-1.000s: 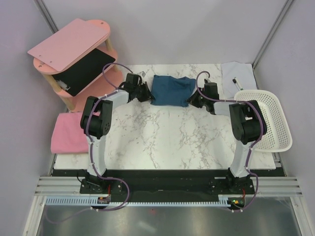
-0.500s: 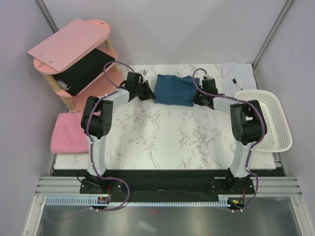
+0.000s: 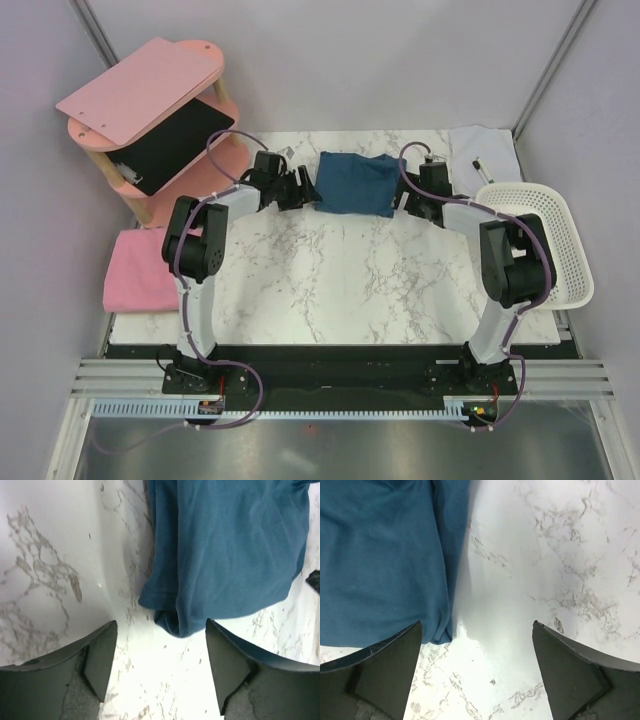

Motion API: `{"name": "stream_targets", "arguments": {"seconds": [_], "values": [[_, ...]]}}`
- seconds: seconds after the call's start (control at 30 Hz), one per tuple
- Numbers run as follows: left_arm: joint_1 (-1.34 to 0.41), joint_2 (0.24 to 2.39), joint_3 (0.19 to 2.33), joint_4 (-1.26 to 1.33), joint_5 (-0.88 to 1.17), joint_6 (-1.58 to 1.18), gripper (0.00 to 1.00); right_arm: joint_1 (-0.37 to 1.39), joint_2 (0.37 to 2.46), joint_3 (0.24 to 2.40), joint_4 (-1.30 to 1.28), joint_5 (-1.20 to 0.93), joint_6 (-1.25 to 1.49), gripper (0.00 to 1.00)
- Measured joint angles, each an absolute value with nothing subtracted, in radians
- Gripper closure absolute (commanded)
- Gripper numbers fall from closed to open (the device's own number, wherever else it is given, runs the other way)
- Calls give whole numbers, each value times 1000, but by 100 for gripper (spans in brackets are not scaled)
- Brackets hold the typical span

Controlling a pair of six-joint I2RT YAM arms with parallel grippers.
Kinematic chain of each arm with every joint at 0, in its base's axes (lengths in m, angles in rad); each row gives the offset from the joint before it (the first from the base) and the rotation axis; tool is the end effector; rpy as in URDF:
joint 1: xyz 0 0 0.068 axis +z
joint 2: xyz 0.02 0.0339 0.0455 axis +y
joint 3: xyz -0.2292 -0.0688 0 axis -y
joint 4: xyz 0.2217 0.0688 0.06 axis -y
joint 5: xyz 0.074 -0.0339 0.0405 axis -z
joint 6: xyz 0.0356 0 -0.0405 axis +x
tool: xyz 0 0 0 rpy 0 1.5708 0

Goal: Fold and stack the t-shirts
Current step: Fold the tshirt

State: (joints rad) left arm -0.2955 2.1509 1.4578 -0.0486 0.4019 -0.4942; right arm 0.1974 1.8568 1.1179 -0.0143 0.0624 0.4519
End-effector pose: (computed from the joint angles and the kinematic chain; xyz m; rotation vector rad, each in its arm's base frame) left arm 0.4104 -0.1395 0.1376 -0.0239 2.3973 -0.8532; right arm 0.3621 0.0702 0.1535 0.3277 2.3128 0.2537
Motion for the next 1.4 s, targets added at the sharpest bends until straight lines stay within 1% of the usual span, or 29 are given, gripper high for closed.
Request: {"name": "stream_targets", "arguments": {"seconds": [0.1,0.2,0.4,0.47,0.5,0.53,0.57,0.6,0.63,0.7,0.73,0.8,0.87,0.97,1.13,1.17,1.2,1.23,1.27,1.3,1.33,1.37,1.4], "values": [[-295,2125,1429,-46,382,-493,20,191,1847,1120,13,61,451,2],[-295,2134,1443,-46,372,-494,20,181,1889,1155,39,36,459,2],[-295,2258,1618,-47,381,-503,21,153,2076,1324,112,-54,494,2],[-294,2299,1679,-51,393,-508,31,148,2133,1392,128,-81,501,2],[-294,2323,1715,-58,398,-511,38,147,2162,1427,134,-91,504,9],[-294,2348,1752,-64,404,-515,61,146,2189,1463,138,-101,506,16],[-294,2374,1789,-70,408,-518,74,146,2216,1501,138,-113,509,26],[-294,2398,1818,-79,418,-527,86,147,2250,1543,141,-130,511,51],[-294,2413,1838,-81,425,-534,98,147,2281,1588,136,-147,513,62],[-294,2442,1867,-86,446,-537,98,147,2347,1670,115,-193,518,83],[-294,2444,1868,-87,450,-539,98,147,2367,1688,118,-211,522,87],[-292,2443,1859,-87,459,-539,98,146,2384,1703,118,-240,526,90],[-289,2419,1803,-53,471,-542,98,148,2379,1691,122,-257,519,90],[-286,2318,1625,6,481,-556,98,162,2336,1617,142,-274,500,90],[-289,2077,1245,68,485,-575,98,234,2173,1376,150,-290,468,87],[-289,2022,1162,80,484,-579,98,251,2138,1323,154,-292,465,84],[-291,1969,1089,85,484,-582,96,266,2101,1267,160,-296,466,82],[-294,1919,1022,93,482,-584,86,282,2066,1215,167,-299,467,77],[-297,1872,958,99,481,-585,71,292,2038,1176,168,-300,469,63],[-302,1829,904,101,480,-586,50,308,2000,1116,183,-301,474,56],[-308,1793,859,102,478,-587,43,316,1974,1082,189,-302,483,49],[-314,1759,822,101,480,-589,37,326,1942,1040,204,-305,486,35],[-318,1725,799,99,484,-592,31,333,1909,998,217,-308,490,28]]}}
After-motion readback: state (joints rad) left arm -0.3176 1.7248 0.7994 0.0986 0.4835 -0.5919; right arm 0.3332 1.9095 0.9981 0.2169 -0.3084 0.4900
